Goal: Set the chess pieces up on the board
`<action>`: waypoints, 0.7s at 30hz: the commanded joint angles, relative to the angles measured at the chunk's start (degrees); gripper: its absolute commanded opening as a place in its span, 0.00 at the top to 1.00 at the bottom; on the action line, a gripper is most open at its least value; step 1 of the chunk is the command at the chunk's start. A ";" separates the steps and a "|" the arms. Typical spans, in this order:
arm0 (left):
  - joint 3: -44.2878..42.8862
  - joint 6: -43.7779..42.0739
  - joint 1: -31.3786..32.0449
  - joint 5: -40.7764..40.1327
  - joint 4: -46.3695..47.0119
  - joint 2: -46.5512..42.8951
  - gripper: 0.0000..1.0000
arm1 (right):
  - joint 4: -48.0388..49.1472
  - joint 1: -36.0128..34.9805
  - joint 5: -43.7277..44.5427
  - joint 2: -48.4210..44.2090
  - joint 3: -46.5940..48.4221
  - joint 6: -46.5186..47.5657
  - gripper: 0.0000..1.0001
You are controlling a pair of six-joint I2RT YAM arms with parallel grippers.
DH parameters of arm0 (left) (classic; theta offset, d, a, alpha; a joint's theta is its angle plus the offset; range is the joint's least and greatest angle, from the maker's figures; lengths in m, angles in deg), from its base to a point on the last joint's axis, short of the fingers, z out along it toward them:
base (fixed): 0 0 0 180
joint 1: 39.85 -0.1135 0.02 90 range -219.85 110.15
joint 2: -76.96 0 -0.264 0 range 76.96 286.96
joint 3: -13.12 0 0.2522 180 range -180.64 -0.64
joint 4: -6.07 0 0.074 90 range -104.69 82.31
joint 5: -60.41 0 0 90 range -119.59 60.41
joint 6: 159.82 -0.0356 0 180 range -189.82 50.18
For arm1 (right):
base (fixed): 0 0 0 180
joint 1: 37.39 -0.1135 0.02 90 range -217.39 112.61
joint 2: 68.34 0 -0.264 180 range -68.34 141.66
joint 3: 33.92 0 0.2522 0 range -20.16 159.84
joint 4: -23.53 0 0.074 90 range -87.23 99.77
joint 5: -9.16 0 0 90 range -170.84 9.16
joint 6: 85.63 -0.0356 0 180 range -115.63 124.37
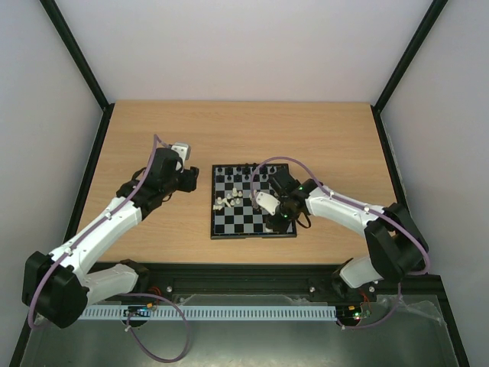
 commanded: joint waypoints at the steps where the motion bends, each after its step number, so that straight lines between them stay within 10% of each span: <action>1: -0.90 -0.25 0.11 -0.87 -0.01 0.38 0.37 | -0.41 -0.70 0.05 0.81 0.12 -0.24 0.89; 13: -0.86 -0.27 0.11 -0.62 -0.10 0.39 0.37 | -3.20 -0.54 -0.28 -0.79 4.41 -1.46 0.61; 21: -3.36 0.71 2.57 6.27 -5.98 0.96 0.42 | -2.64 7.17 2.00 1.07 13.43 -6.66 0.64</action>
